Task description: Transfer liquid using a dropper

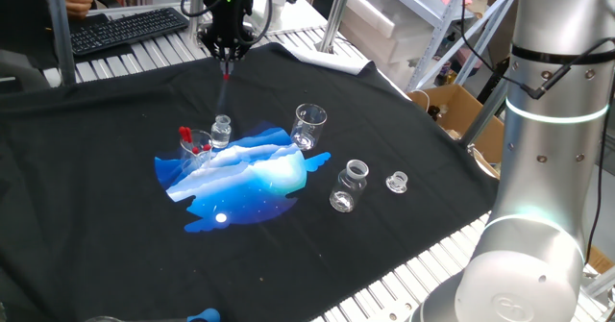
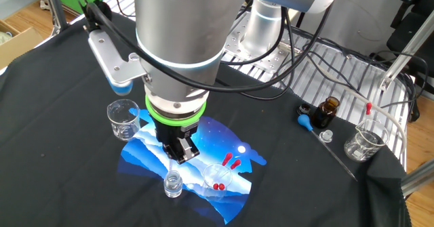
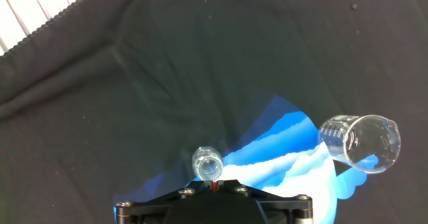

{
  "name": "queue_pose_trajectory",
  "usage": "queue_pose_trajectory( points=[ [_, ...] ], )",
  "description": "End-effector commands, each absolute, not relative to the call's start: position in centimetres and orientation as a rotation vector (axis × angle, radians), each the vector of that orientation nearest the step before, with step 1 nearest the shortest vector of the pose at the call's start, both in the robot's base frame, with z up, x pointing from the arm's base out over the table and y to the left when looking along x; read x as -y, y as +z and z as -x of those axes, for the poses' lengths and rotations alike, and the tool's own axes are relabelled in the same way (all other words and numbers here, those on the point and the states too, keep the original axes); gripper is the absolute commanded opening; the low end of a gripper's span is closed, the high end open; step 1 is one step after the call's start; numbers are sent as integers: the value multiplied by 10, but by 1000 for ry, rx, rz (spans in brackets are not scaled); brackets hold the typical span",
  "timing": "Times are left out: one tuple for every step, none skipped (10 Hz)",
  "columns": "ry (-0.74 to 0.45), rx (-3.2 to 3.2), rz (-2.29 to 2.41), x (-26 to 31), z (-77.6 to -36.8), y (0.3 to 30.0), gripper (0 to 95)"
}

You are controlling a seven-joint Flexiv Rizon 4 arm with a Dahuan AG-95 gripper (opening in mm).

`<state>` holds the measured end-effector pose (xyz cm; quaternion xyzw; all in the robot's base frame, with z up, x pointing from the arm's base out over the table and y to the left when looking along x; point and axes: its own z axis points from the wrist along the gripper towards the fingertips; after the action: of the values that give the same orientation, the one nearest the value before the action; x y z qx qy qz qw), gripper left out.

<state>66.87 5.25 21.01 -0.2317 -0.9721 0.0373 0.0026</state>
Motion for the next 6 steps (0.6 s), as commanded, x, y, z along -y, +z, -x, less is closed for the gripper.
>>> queue_pose_trajectory(
  points=[
    [115, 3050, 729, -52, -668, 210, 0],
    [115, 3049, 734, -52, -668, 210, 0],
    [114, 3049, 735, -52, -667, 209, 0],
    [113, 3049, 735, -52, -667, 209, 0],
    [111, 3049, 735, -52, -667, 208, 0],
    [108, 3049, 735, -52, -666, 208, 0]
  ],
)
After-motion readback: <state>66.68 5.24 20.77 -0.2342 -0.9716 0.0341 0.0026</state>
